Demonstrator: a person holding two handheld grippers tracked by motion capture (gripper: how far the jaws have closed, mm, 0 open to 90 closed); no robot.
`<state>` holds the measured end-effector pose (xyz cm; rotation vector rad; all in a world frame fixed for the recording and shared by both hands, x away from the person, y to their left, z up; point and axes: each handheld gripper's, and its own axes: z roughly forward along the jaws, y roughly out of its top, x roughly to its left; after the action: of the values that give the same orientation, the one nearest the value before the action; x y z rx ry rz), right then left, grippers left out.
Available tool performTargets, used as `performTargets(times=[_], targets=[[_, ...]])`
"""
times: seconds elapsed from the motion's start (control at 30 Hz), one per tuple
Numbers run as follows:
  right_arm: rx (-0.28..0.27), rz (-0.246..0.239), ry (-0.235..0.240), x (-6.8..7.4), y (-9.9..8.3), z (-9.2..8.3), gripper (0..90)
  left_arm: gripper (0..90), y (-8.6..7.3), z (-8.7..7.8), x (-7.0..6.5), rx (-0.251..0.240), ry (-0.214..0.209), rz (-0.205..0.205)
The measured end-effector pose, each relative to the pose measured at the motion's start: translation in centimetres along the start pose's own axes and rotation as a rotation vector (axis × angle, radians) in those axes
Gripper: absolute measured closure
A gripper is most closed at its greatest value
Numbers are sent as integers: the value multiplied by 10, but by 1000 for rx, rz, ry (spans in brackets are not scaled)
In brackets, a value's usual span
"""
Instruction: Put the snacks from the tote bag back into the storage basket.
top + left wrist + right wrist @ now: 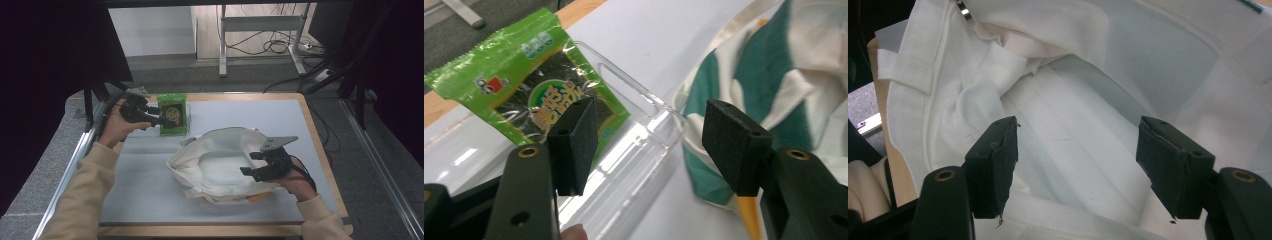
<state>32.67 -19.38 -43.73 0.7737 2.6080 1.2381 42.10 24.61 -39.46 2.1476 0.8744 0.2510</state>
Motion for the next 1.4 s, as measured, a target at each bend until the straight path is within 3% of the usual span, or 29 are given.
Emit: performTargets(times=[0.23, 0.57, 0.77, 0.87, 1.4], targets=[[-6, 0, -9, 0, 1, -1, 328, 384, -15, -8, -22, -31, -12, 1], [-22, -1, -29, 0, 4, -6, 328, 382, -39, -11, -56, -23, -4, -2], [-37, 6, -44, -3, 3, -12, 327, 375, -54, -10, -71, -34, -33, -8], [-46, 12, -49, -5, 2, -14, 325, 366, -57, -10, -74, -12, -20, 0], [-67, 29, -83, -9, 0, -19, 322, 367, -65, -17, -78, -35, -14, -16]])
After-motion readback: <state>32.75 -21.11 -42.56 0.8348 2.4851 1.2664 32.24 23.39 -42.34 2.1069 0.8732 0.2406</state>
